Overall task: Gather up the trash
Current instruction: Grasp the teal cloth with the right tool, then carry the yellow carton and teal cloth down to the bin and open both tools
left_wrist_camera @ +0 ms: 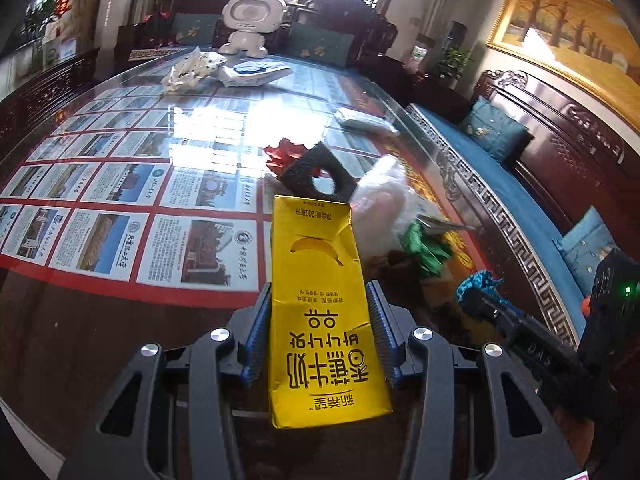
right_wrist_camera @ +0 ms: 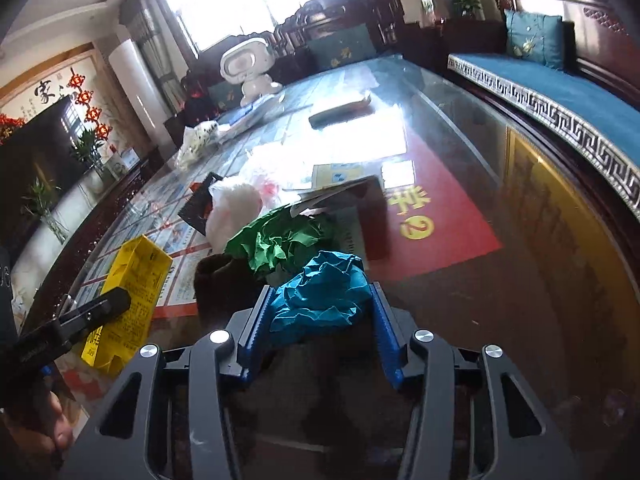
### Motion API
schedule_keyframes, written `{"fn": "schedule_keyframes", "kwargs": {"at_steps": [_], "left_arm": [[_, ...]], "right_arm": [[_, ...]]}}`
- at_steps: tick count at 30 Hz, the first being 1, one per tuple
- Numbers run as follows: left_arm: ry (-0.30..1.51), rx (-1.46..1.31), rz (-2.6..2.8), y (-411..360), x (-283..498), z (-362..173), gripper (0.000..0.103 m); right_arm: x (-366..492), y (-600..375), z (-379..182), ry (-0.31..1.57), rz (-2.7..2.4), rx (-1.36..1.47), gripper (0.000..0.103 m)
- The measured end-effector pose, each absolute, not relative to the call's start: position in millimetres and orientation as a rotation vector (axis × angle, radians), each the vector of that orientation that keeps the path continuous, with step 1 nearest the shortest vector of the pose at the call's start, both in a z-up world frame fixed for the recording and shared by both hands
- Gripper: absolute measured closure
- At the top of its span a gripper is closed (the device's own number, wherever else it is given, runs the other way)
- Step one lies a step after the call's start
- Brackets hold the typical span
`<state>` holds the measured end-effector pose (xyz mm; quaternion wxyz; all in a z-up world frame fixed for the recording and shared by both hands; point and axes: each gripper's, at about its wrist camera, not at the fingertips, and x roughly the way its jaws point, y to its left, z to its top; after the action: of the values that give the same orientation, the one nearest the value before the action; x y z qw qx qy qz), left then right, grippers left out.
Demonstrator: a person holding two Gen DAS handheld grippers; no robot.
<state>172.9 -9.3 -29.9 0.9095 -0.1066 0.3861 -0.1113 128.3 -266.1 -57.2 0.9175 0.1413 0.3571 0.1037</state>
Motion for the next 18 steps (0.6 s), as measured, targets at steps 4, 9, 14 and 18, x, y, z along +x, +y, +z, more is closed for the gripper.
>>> {"fn": "schedule_keyframes", "kwargs": {"at_steps": [4, 9, 14, 18], "left_arm": [[0.806, -0.201, -0.292, -12, 146, -25, 0.057], [0.81, -0.173, -0.356, -13, 98, -16, 0.057], [0.83, -0.137, -0.389, -9, 46, -16, 0.057], [0.872, -0.13, -0.428, -7, 5, -30, 0.057]], "right_arm": [[94, -263, -43, 0.703, 0.245, 0.263, 0.057], [44, -250, -27, 0.679, 0.314, 0.231, 0.057], [-10, -238, -27, 0.669, 0.384, 0.235, 0.057], [-49, -225, -43, 0.723, 0.429, 0.247, 0.057]]}}
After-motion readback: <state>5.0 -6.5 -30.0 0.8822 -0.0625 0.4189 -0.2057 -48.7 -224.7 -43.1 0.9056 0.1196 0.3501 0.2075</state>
